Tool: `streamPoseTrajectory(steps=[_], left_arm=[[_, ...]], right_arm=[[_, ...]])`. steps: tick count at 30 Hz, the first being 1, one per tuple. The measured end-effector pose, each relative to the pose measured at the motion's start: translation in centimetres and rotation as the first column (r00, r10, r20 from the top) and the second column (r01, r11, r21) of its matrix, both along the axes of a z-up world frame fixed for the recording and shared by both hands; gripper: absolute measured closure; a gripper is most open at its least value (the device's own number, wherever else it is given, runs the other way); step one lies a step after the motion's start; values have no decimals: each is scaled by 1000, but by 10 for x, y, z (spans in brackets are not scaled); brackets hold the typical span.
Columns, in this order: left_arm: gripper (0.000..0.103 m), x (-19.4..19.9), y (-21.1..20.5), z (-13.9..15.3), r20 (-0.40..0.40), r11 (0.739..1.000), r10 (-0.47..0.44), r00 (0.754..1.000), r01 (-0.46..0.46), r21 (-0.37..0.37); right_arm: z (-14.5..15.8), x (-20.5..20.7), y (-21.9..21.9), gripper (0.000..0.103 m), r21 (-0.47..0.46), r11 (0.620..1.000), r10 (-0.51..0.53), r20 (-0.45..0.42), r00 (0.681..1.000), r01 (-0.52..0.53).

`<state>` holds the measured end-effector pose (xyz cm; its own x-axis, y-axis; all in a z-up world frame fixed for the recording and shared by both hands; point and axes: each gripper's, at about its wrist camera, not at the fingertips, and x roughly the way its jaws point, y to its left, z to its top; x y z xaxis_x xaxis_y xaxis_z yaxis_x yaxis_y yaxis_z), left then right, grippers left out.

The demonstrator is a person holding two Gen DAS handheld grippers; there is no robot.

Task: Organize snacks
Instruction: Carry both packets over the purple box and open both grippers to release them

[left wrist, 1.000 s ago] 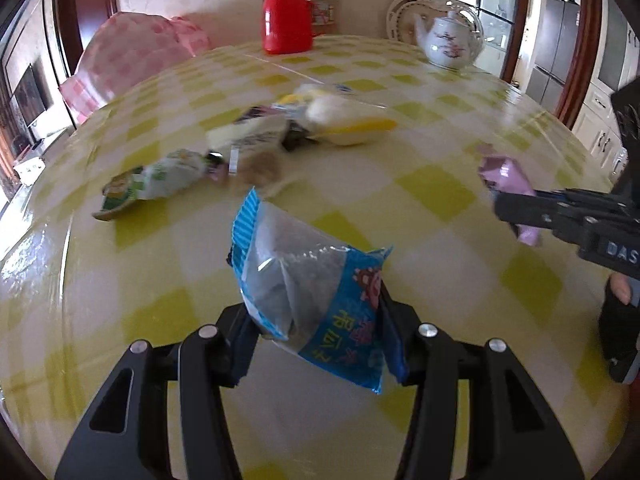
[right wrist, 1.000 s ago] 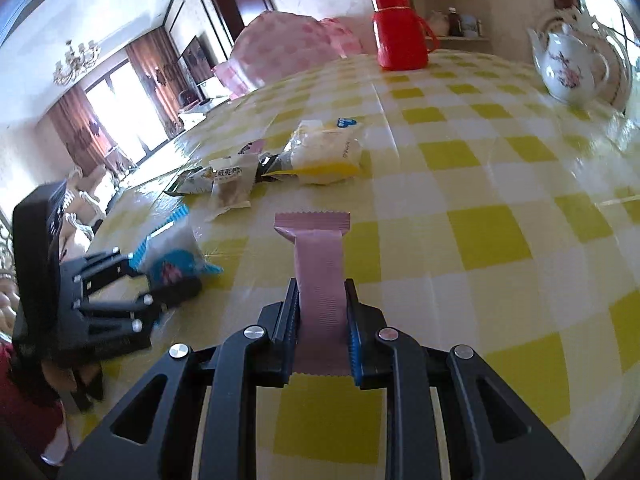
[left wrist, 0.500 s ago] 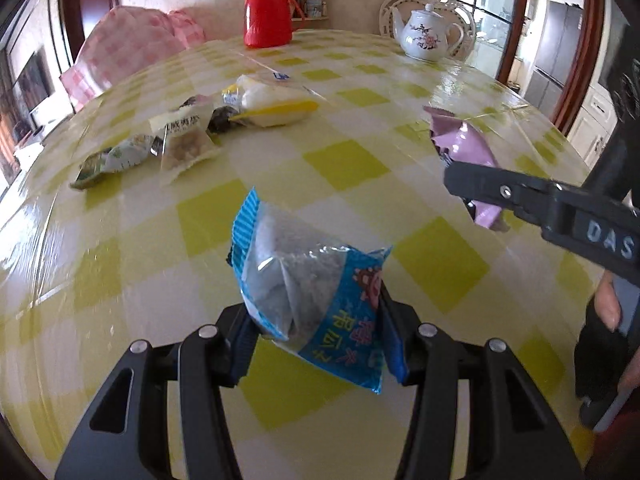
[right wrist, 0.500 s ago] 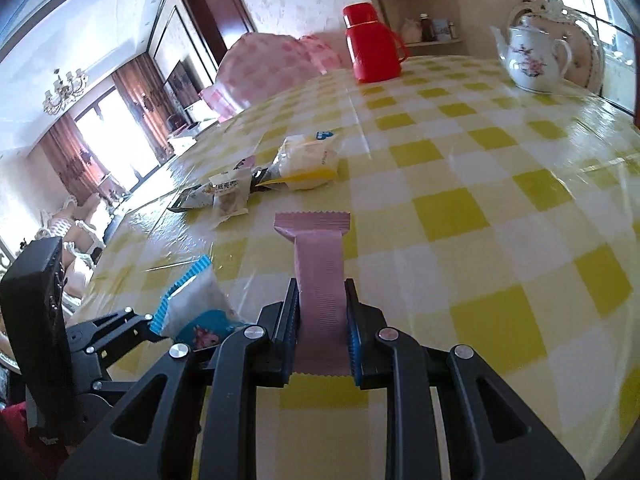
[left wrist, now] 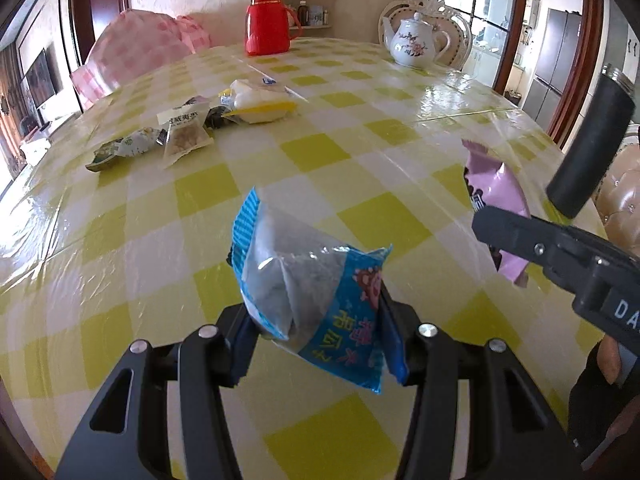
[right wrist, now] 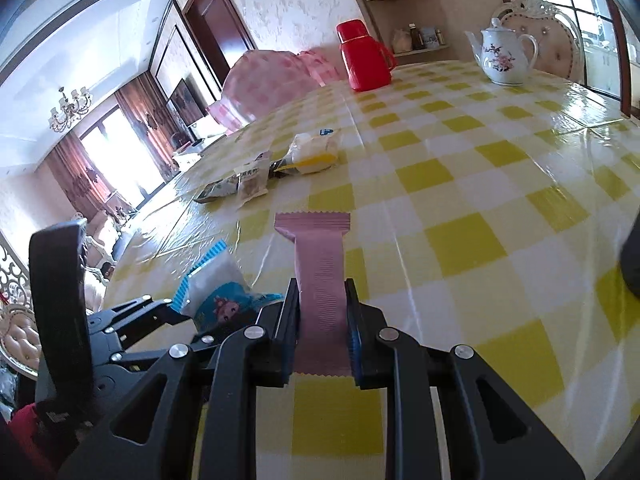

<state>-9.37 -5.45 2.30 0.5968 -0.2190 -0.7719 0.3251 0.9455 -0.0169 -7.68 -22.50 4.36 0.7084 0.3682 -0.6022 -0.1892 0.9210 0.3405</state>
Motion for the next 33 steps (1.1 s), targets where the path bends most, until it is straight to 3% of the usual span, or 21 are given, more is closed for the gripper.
streamPoseTrajectory(steps=[12,23,33], left_arm=[[50,-49,39,21,66,999,0,998,-4,54],[50,-77,113,26,87,993,65,994,-74,94],[50,-104,184,23,76,978,131,988,-142,151]], right_arm=[[11,-33,40,82,-46,996,81,27,996,-79],[18,-46,111,82,-98,974,208,39,977,-204],[16,-66,184,82,-127,925,367,47,929,-359]])
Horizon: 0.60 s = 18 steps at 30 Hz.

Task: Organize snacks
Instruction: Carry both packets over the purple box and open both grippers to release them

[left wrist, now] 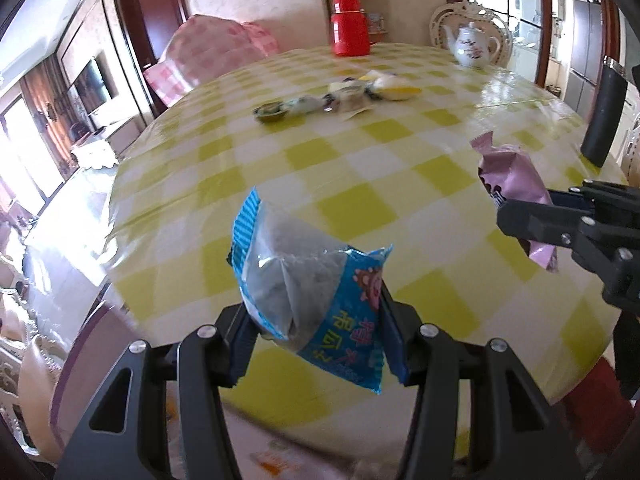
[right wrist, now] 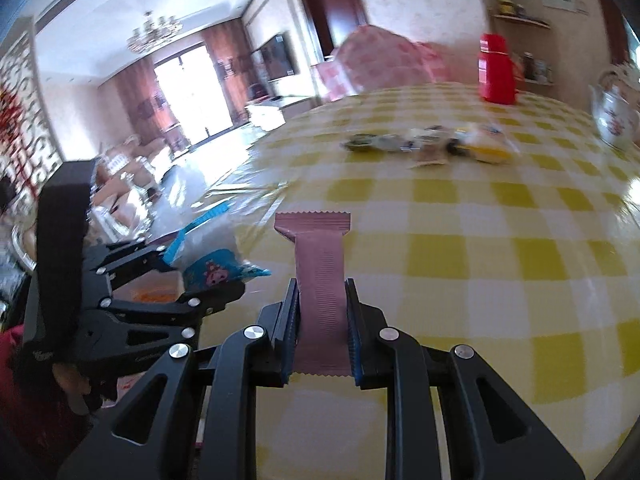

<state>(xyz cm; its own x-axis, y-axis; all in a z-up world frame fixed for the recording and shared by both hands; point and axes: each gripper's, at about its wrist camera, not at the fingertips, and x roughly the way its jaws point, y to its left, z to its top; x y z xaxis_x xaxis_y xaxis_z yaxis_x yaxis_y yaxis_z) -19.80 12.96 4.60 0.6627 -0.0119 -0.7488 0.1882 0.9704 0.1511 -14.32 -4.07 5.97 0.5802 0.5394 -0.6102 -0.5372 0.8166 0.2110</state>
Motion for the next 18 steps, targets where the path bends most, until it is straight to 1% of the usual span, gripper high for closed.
streamPoseTrajectory(steps=[6,10,14,18], left_arm=[[50,-17,48,2,-4,997,63,998,-63,37],[50,-26,76,4,-16,994,89,996,-88,56],[50,-34,104,5,-46,992,100,994,-96,78],[50,-45,134,4,-104,992,90,990,-80,97]], right_arm=[[-2,-19,52,82,-41,991,125,13,992,-125],[-4,-37,90,82,-77,970,233,19,972,-231],[-10,-57,126,82,-113,934,341,10,940,-338],[-18,-78,161,82,-155,883,447,-8,895,-443]])
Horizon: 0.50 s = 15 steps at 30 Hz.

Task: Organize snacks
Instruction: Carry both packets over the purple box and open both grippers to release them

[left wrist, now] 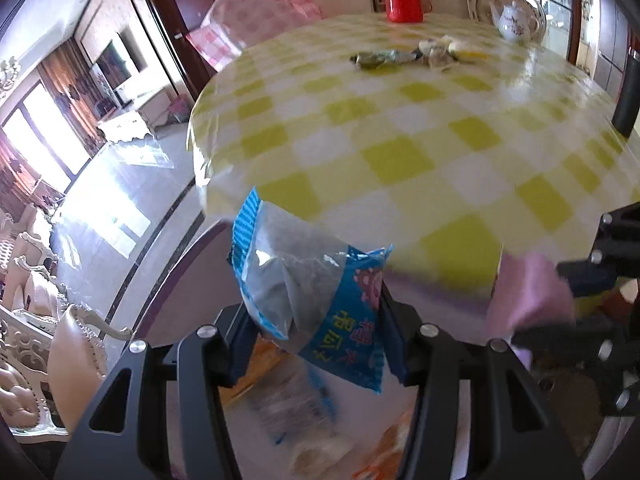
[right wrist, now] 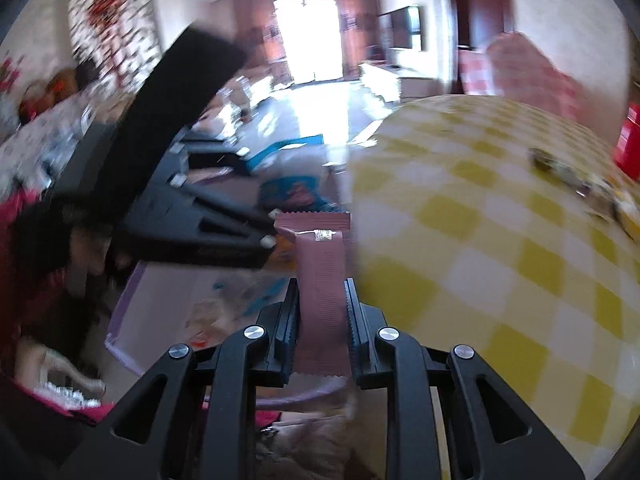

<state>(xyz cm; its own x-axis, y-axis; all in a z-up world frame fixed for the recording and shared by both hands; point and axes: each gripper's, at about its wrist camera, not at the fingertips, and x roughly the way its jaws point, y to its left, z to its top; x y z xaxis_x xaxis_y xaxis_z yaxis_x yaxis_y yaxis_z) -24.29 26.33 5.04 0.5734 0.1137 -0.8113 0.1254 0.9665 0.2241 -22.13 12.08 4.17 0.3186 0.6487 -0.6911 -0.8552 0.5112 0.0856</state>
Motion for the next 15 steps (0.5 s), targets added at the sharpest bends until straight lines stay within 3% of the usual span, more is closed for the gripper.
streamPoseTrajectory(steps=[3,8,10,11,12,15], left_arm=[[49,-9,18,-3,-31,999,0,1000,2,49],[45,-17,47,-12,-64,997,51,997,-48,58],[31,-17,56,-14,-52,993,91,994,-87,77],[20,-17,60,-13,-28,989,119,993,-116,94],[16,-18,63,-11,2,983,146,989,-145,115],[8,-17,68,-1,74,964,212,974,-221,149]], right_arm=[[-8,-15,28,82,-44,996,77,9,997,-76],[-19,-37,60,81,-86,980,182,4,983,-181],[-23,-43,67,70,-94,974,205,-3,979,-204],[-23,-43,67,57,-86,974,209,-10,978,-210],[-22,-44,65,52,-77,974,211,-14,977,-211],[-16,-30,48,47,-42,988,149,-15,989,-149]])
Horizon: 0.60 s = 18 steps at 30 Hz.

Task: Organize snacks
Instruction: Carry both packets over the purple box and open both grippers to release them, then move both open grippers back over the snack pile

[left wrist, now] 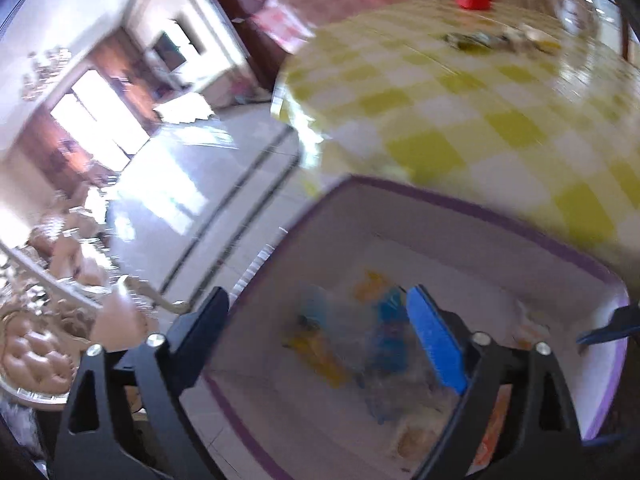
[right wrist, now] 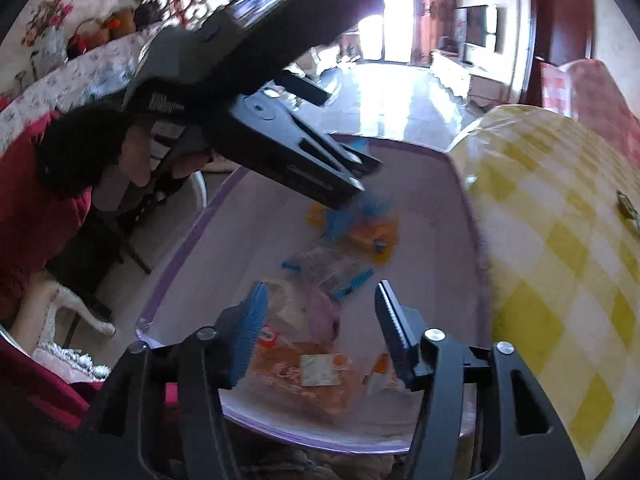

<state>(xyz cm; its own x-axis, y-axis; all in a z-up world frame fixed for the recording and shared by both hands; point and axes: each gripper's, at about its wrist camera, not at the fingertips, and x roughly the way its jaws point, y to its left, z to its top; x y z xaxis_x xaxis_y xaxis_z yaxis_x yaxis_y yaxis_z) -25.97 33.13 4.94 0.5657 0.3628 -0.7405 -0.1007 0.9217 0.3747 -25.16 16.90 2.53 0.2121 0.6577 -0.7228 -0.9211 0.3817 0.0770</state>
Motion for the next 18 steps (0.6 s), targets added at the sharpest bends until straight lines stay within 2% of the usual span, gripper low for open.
streamPoseTrajectory(steps=[3,5,9,11,13,16,18], left_arm=[[7,2,-3,15,79,1000,25,997,-24,-13],[5,7,-11,28,153,998,26,988,-18,-57],[2,29,-31,57,308,974,57,950,15,-228],[2,53,-47,69,351,940,67,934,58,-335],[2,90,-66,69,311,895,77,947,72,-441],[2,154,-105,45,177,821,53,983,58,-568],[2,181,-127,29,148,801,85,985,21,-599]], right_arm=[[5,27,-26,40,36,993,-110,-25,994,111],[6,46,-43,33,57,980,-186,-46,981,189],[10,81,-89,22,103,924,-357,-111,927,368],[15,102,-117,19,124,872,-459,-128,879,473],[20,115,-146,16,147,825,-530,-129,838,545],[26,131,-188,16,160,744,-643,-92,760,649],[25,146,-218,16,157,693,-704,-68,707,704]])
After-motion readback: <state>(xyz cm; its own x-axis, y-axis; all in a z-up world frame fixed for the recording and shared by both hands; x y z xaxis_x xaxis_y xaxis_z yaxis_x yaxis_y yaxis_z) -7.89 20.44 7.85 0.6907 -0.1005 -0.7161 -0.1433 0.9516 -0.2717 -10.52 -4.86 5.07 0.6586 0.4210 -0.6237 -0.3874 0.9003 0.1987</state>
